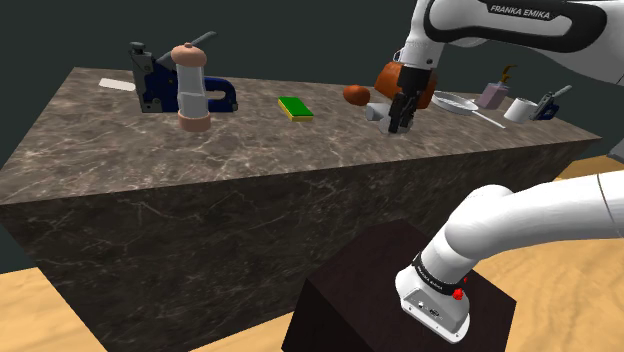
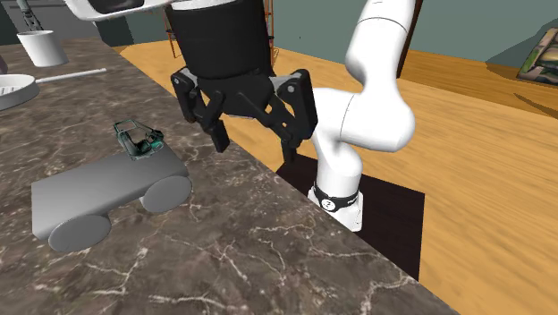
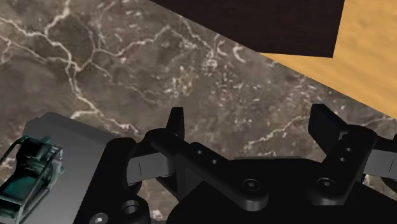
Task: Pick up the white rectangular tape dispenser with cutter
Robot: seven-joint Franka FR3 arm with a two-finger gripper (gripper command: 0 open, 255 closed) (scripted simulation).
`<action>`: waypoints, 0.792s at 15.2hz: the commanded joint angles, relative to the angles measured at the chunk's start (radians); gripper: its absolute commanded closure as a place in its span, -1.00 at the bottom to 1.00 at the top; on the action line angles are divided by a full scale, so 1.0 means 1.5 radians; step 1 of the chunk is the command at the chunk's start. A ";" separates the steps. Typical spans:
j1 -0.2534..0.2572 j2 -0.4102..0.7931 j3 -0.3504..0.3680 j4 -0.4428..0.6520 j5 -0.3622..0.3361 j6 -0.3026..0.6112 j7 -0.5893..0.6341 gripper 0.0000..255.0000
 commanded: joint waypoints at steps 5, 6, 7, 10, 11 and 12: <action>-0.021 0.054 -0.059 0.074 -0.057 0.030 -0.080 -1.00; -0.023 0.065 -0.069 0.088 -0.064 0.035 -0.093 -1.00; -0.025 0.076 -0.079 0.103 -0.070 0.041 -0.106 -1.00; -0.031 0.112 -0.109 0.151 -0.085 0.056 -0.146 -1.00; -0.033 0.124 -0.119 0.168 -0.089 0.061 -0.159 -1.00; -0.034 0.137 -0.128 0.185 -0.091 0.066 -0.172 -1.00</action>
